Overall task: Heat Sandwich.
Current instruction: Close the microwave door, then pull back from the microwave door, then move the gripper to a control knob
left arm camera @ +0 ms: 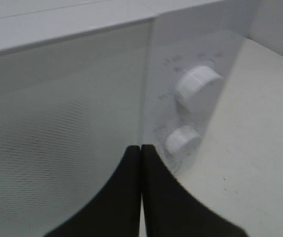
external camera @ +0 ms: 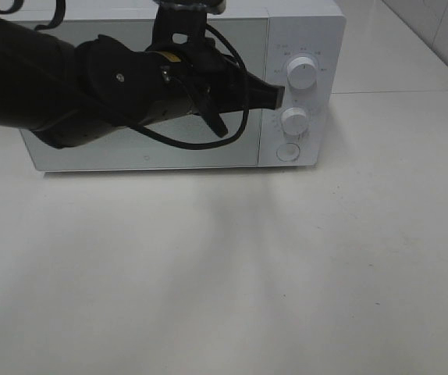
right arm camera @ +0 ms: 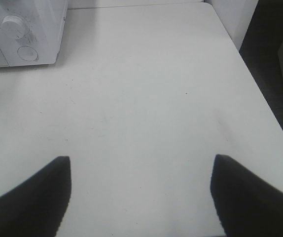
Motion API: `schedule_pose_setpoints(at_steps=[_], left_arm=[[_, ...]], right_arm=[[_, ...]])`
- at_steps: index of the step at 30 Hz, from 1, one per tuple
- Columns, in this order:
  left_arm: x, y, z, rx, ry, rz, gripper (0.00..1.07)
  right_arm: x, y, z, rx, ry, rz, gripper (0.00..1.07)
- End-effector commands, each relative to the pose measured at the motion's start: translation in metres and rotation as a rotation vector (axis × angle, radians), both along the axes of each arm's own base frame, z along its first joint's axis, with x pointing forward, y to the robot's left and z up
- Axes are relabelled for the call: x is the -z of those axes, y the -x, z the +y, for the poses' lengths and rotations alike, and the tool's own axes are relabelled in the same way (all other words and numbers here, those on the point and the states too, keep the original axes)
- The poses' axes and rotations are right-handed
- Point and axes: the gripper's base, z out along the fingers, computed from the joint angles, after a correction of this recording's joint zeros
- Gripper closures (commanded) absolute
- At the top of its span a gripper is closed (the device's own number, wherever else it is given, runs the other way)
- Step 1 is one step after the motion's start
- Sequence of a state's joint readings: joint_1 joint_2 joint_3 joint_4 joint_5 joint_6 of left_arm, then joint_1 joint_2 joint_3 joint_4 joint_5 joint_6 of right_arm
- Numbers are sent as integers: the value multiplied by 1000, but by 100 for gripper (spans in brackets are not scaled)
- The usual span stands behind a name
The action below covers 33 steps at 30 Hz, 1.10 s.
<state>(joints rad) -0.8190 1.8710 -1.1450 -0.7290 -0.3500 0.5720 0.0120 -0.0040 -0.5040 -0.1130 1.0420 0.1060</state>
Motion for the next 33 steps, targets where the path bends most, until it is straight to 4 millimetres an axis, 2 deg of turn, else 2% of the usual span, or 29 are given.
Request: schedule_pose_setpoints(at_steps=[1,5,10,14,17,19,22,23,25,28,29,32,33], left_arm=[[-10,11,0,196,-138,27,107],[-11,16,5,270,-211,70,107],[-15,25,24,372,-329,213,107],[-18,28,34,397,-358,287,107],[-30,32,50,404,-363,351,107],[-35,34,52,402,-356,356,107],[-55,39,67,370,-317,371,107],[-55,39,67,370,-317,371,107],[-70,42,81,341,-288,389,107],[-79,44,92,319,-275,402,101],[-87,45,103,291,-257,422,90],[-97,45,124,238,-239,455,65],[-97,45,124,238,-239,455,65]], right_arm=[[0,4,0,2,9,-29,32],[0,4,0,2,9,-29,32],[0,4,0,2,9,-29,32],[0,4,0,2,9,-29,32],[0,4,0,2,9,-29,32],[0,4,0,2,9,-29,32],[0,4,0,2,9,-29,32],[0,4,0,2,9,-29,32],[0,4,0,2,9,-29,32],[0,4,0,2,9,-29,32],[0,4,0,2,9,-29,32],[0,4,0,2,9,-29,32],[0,4,0,2,9,-29,32]])
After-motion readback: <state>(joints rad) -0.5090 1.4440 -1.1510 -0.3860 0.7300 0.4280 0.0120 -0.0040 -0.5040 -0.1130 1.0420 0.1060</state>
